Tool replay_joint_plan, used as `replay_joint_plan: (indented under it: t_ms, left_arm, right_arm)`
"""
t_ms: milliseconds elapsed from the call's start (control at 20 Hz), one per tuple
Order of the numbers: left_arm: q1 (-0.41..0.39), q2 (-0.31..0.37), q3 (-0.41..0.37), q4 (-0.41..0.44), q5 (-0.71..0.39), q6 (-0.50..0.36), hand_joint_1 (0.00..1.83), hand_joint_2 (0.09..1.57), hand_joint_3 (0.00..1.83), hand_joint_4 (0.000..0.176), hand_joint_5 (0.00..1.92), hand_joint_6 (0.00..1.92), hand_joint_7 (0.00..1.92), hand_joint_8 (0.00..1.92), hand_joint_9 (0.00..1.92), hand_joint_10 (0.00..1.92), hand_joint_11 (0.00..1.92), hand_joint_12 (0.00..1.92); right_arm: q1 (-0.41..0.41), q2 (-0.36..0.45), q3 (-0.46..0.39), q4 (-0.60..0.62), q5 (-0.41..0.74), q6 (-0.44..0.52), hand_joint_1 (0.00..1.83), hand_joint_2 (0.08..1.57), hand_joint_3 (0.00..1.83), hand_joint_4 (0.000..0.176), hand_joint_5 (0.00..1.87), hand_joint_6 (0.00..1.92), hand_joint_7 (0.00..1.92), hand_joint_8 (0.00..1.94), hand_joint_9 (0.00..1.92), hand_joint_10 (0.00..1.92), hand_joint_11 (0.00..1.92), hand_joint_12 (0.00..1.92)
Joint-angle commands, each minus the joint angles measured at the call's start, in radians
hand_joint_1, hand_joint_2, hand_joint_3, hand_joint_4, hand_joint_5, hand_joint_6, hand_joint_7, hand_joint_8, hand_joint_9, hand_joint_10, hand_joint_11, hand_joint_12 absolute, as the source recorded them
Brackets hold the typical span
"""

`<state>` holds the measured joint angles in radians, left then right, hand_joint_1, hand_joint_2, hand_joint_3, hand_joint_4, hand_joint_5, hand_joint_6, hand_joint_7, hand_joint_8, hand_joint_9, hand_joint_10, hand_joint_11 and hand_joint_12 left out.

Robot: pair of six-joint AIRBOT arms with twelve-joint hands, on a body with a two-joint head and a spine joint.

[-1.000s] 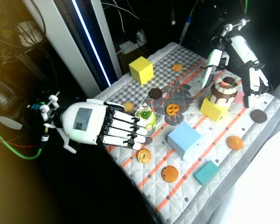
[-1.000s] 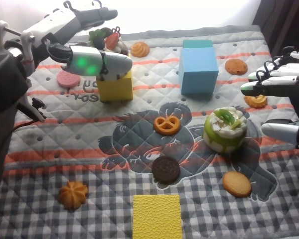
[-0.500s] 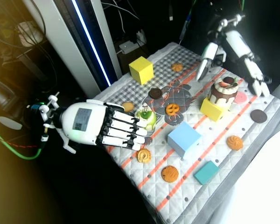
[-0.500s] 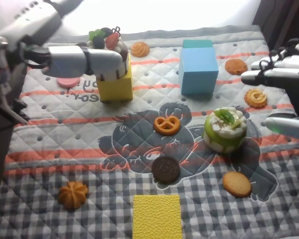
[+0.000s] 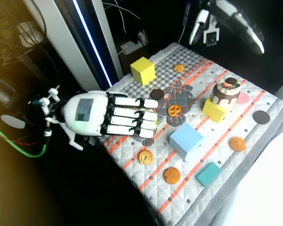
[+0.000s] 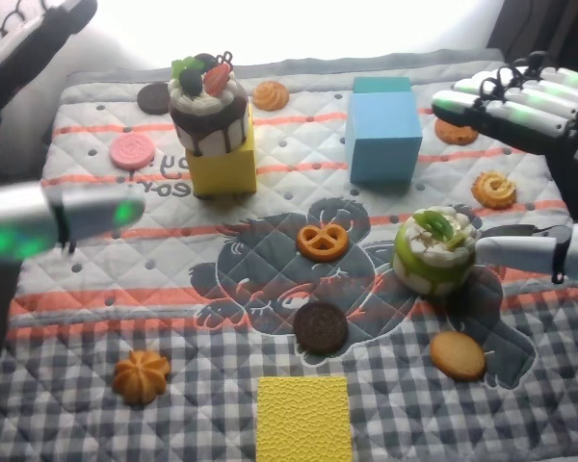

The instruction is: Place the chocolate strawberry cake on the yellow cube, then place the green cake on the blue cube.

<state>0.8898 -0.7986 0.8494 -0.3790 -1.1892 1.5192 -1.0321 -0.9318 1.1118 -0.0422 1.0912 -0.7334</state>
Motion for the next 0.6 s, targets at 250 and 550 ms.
replay_joint_plan:
  t_ms: [250, 550]
  left_arm:
    - [0.080, 0.019, -0.043, 0.004, -0.206, -0.015, 0.87, 0.82, 0.01, 0.176, 0.00, 0.00, 0.00, 0.00, 0.00, 0.00, 0.00, 0.00]
    - [0.100, 0.017, -0.042, -0.006, -0.221, -0.051, 0.94, 0.82, 0.00, 0.171, 0.00, 0.00, 0.00, 0.00, 0.00, 0.00, 0.00, 0.00]
  right_arm:
    - [0.053, -0.052, 0.039, -0.067, -0.022, 0.054, 0.58, 1.07, 0.00, 0.128, 0.16, 0.00, 0.29, 0.00, 0.39, 0.01, 0.11, 0.91]
    - [0.085, -0.100, 0.081, -0.094, -0.133, 0.057, 0.83, 1.01, 0.00, 0.107, 0.27, 0.01, 0.35, 0.01, 0.43, 0.01, 0.06, 1.00]
